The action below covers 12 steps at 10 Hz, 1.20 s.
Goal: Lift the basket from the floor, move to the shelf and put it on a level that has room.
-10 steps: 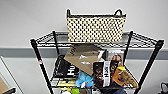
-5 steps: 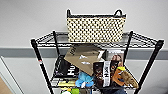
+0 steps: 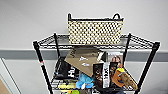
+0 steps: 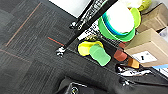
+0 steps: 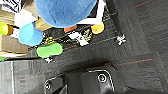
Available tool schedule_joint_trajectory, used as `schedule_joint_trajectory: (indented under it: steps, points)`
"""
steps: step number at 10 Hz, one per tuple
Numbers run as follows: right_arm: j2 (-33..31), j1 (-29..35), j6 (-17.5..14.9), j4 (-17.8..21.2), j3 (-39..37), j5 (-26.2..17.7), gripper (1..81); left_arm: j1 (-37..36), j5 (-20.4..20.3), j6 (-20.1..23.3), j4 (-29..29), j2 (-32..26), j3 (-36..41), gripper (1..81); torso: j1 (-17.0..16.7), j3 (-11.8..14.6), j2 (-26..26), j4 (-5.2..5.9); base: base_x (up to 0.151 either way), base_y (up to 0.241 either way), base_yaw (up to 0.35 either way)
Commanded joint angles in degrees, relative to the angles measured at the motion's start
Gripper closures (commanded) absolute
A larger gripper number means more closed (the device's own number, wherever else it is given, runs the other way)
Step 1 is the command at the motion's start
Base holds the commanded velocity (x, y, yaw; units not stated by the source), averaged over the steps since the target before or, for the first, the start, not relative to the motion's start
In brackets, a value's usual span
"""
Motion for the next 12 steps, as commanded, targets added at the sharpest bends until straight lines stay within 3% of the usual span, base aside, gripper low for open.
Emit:
schedule_joint_trajectory:
  steps: [1, 2, 10, 12]
  points:
    - [2.6, 1.5, -2.0, 1.2, -4.0, -0.9, 1.0, -1.4, -0.7, 2.2, 1.1, 1.5, -1.4, 1.0, 0.0, 2.2, 0.0, 0.0, 0.0, 0.0, 0.0]
    - [4.2, 0.5, -2.5, 1.2, -4.9, -0.6, 1.0, -0.9, -0.6, 2.2, 1.7, 2.8, -2.2, 1.0, 0.0, 0.8, 0.0, 0.0, 0.0, 0.0, 0.0]
    - [19.3, -8.2, -5.6, 0.4, -16.3, 3.8, 1.0, 6.1, -0.3, 5.0, 2.4, 22.8, -20.9, 1.0, -0.1, 1.2, -0.1, 0.0, 0.0, 0.0, 0.0]
    - [22.8, -9.7, -7.7, 0.4, -19.6, 4.8, 1.0, 6.9, -0.4, 5.0, 2.9, 27.9, -26.5, 1.0, -0.1, 1.2, -0.1, 0.0, 0.0, 0.0, 0.0]
